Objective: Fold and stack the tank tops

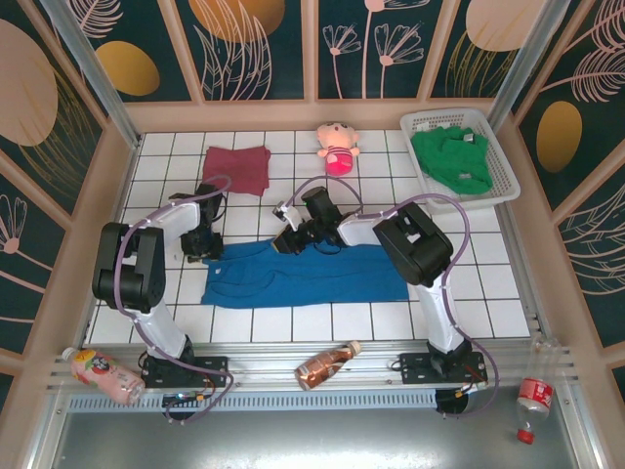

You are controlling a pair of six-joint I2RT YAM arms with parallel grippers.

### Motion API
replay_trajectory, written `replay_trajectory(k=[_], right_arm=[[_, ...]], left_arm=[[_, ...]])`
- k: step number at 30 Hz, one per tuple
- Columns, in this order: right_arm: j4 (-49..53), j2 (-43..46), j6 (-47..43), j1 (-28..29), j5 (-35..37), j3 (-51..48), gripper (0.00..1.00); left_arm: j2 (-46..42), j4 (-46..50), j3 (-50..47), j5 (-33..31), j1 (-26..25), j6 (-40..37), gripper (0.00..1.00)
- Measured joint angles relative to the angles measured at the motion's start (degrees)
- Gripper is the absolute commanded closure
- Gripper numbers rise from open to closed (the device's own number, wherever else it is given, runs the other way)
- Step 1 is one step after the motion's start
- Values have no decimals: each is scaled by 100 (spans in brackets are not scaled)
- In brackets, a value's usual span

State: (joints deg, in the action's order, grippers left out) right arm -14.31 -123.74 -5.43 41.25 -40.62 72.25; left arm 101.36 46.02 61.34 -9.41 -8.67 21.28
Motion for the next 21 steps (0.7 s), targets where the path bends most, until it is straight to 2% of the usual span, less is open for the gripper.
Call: replay_trajectory(k=[6, 11, 16, 21], right_arm=[[-101, 50, -46, 50, 4, -76, 97], [-398, 557, -188, 138, 127, -647, 96], [-586, 1132, -739, 415, 457, -1169, 96], [-610, 1233, -1456, 793, 1010, -1453, 92]], left_arm=[[33, 0, 4, -24, 0, -22, 65], [74, 0, 22, -109, 24, -68, 64], [92, 2, 72, -144, 66, -125, 58], [79, 11, 92, -26, 87, -151, 48]])
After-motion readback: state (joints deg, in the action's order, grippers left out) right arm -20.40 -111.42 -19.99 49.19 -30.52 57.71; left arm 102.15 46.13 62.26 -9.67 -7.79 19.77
